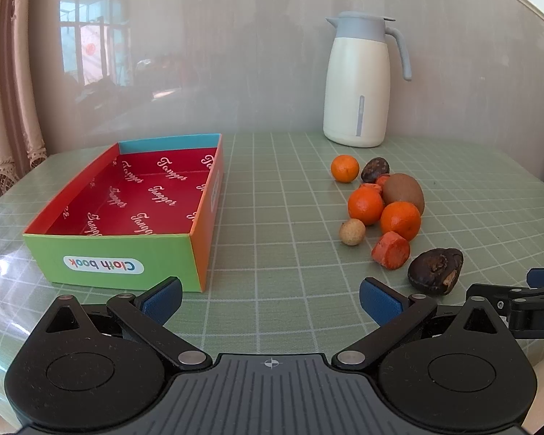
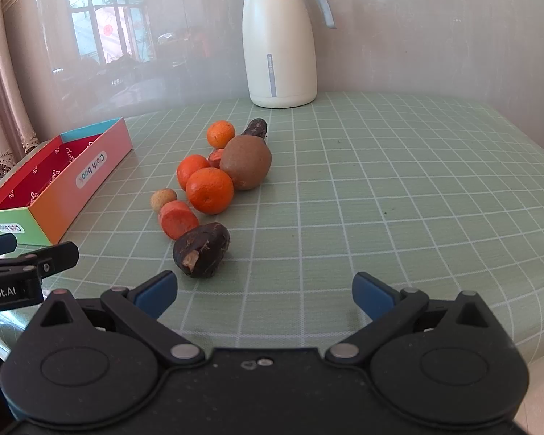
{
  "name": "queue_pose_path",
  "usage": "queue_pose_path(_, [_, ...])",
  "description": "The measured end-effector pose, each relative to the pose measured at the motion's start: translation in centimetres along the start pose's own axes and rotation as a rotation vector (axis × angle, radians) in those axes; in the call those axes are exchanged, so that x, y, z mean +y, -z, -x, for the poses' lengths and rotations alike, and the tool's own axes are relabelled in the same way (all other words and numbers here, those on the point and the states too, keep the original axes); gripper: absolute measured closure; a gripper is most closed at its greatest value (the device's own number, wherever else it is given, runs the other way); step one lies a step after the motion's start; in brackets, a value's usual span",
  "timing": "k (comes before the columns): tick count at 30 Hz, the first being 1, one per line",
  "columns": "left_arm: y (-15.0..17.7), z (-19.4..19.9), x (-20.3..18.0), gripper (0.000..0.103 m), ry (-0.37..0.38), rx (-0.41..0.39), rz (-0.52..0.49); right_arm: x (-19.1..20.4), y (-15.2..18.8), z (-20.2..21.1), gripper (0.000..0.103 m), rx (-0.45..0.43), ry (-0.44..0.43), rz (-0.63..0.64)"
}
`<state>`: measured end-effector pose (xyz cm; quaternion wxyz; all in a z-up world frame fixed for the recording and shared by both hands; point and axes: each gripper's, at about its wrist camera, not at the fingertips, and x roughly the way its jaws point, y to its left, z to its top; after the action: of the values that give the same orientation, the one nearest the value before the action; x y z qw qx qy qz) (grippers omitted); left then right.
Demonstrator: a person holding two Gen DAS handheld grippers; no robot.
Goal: Organize fruits
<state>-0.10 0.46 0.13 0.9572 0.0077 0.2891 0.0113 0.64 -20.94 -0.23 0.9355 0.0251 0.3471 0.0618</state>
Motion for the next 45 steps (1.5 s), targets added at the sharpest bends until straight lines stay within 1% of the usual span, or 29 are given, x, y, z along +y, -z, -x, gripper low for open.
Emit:
queue_pose_path(10, [0.1,-0.14,0.32,0.0,-0.003,0.005,0.014,-0.02,0.16,-0.09,0.0,0.004,0.001,0.0])
queue_pose_path(45, [0.07,-0.13,0.26,0.0,-0.005,0.005,0.011,-0.14,0.28,-0.22,0.0,0.012,0.002,-0.002])
